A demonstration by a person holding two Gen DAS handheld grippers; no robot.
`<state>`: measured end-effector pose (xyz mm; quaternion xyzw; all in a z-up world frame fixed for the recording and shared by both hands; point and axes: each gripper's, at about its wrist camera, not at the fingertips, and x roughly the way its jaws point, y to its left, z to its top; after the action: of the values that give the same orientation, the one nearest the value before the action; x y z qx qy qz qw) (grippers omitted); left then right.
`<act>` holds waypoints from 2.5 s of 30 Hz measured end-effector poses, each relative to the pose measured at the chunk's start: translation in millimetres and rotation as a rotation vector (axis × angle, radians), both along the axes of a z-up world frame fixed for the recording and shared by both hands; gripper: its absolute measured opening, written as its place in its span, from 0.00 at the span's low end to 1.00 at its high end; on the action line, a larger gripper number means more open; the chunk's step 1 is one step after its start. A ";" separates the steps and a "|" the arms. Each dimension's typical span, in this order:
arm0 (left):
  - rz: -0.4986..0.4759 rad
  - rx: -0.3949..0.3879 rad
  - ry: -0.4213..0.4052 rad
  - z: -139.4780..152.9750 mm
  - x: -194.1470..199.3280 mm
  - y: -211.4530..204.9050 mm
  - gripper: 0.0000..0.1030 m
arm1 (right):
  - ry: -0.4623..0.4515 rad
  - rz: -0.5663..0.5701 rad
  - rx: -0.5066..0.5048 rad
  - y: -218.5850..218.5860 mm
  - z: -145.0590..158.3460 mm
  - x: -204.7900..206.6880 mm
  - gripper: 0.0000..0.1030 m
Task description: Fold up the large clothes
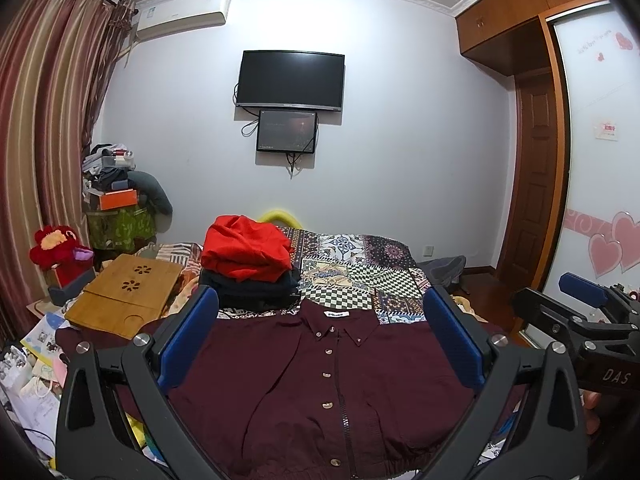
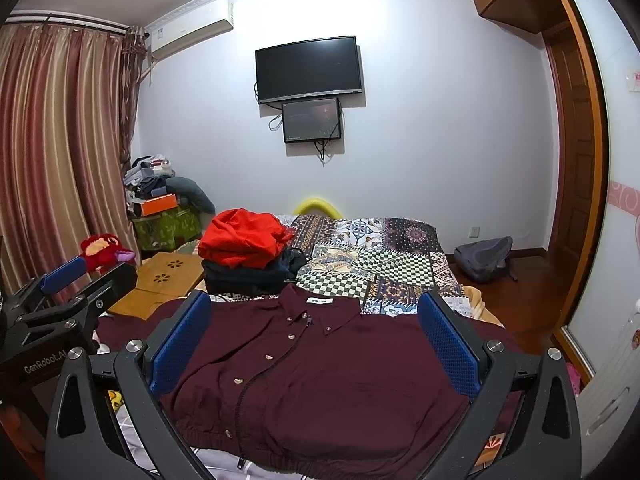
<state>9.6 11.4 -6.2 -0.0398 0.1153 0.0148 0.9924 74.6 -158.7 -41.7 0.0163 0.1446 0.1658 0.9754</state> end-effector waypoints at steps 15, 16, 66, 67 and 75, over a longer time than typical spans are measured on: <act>0.005 -0.006 0.006 -0.9 3.8 4.3 1.00 | 0.004 0.000 0.001 -1.3 -1.9 1.4 0.99; 0.008 -0.006 0.005 -2.0 4.4 3.8 1.00 | 0.005 0.000 0.002 -1.2 -2.2 1.4 0.99; 0.298 -0.062 0.161 -43.7 105.8 121.7 1.00 | 0.213 0.009 -0.070 28.6 -28.0 96.6 0.99; 0.320 -0.063 0.163 -46.2 107.9 131.4 1.00 | 0.225 0.015 -0.077 32.9 -30.1 102.6 0.99; 0.522 -0.114 0.225 -81.7 121.4 227.3 1.00 | 0.296 0.010 -0.165 55.2 -47.9 135.5 0.99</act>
<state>131.0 238.7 -87.9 -0.1222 0.2110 0.2674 0.9322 210.0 -103.5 -89.6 -0.0403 0.2997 0.1538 0.9407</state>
